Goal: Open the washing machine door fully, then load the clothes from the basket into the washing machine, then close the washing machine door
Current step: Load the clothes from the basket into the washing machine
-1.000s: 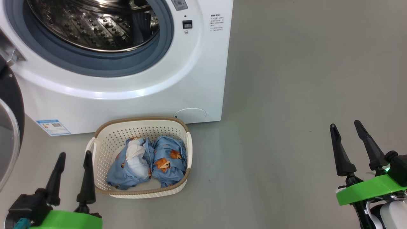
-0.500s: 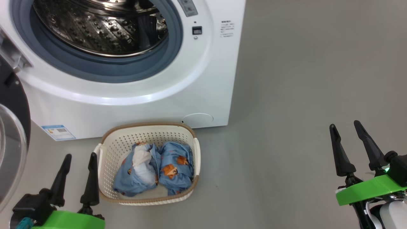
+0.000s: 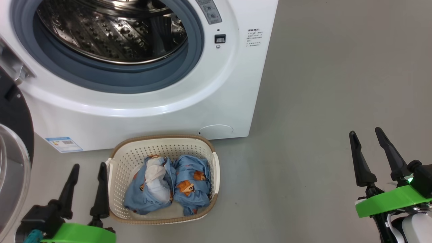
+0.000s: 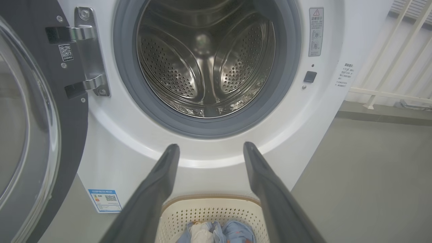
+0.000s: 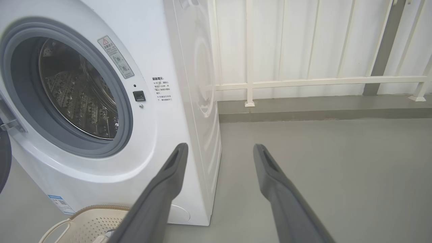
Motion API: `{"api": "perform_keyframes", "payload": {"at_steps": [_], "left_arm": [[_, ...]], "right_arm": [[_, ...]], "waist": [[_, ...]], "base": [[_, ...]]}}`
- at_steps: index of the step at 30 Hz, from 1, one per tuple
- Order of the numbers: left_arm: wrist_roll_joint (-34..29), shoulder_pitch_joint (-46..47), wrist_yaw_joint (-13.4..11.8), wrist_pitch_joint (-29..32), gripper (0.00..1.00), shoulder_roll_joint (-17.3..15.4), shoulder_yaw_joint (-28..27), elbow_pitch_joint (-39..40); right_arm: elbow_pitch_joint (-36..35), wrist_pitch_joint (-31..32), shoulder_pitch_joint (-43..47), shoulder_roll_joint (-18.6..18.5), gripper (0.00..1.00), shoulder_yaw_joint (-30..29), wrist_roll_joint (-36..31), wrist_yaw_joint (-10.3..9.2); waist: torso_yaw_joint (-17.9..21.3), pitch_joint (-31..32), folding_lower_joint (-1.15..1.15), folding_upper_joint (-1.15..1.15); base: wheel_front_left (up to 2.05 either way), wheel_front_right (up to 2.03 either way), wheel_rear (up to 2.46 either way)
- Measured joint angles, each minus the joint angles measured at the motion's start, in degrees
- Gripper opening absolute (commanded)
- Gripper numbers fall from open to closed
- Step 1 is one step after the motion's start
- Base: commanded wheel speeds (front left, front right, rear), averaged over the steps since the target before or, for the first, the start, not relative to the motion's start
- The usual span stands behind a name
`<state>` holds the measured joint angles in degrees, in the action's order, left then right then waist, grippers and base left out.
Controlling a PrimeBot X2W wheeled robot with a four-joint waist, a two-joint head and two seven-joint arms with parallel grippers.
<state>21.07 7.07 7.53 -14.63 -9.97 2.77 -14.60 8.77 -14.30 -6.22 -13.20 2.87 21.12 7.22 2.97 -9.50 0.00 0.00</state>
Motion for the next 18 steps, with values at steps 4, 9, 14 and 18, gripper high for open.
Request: {"api": "perform_keyframes", "payload": {"at_steps": [4,9,14,18], "left_arm": [[-0.75,0.07,0.00,0.00,1.00,0.41,0.65,-0.94],[-1.29,1.23,0.00,0.00,1.00,2.00,0.69,-4.31],[-2.54,3.92,0.00,0.00,1.00,2.49,1.41,-9.05],[-2.48,6.86,0.00,0.00,1.00,3.12,2.23,-13.76]], "right_arm": [[-0.15,0.00,-0.02,0.22,1.00,-0.01,0.00,0.00],[-0.60,-0.01,-0.29,0.38,1.00,0.12,0.00,0.00],[-0.92,0.00,-1.66,0.44,1.00,0.11,0.00,0.00],[-1.48,-0.01,-3.22,0.43,1.00,-0.22,0.00,0.00]], "waist": [[-0.15,-0.64,0.00,0.00],[-0.25,-2.42,0.00,0.00],[-0.37,-4.95,0.00,0.00],[-0.45,-7.49,0.00,0.00]], "base": [[0.00,0.00,0.00],[0.00,0.00,0.00],[0.00,0.00,0.00],[0.00,0.00,0.00]]}}
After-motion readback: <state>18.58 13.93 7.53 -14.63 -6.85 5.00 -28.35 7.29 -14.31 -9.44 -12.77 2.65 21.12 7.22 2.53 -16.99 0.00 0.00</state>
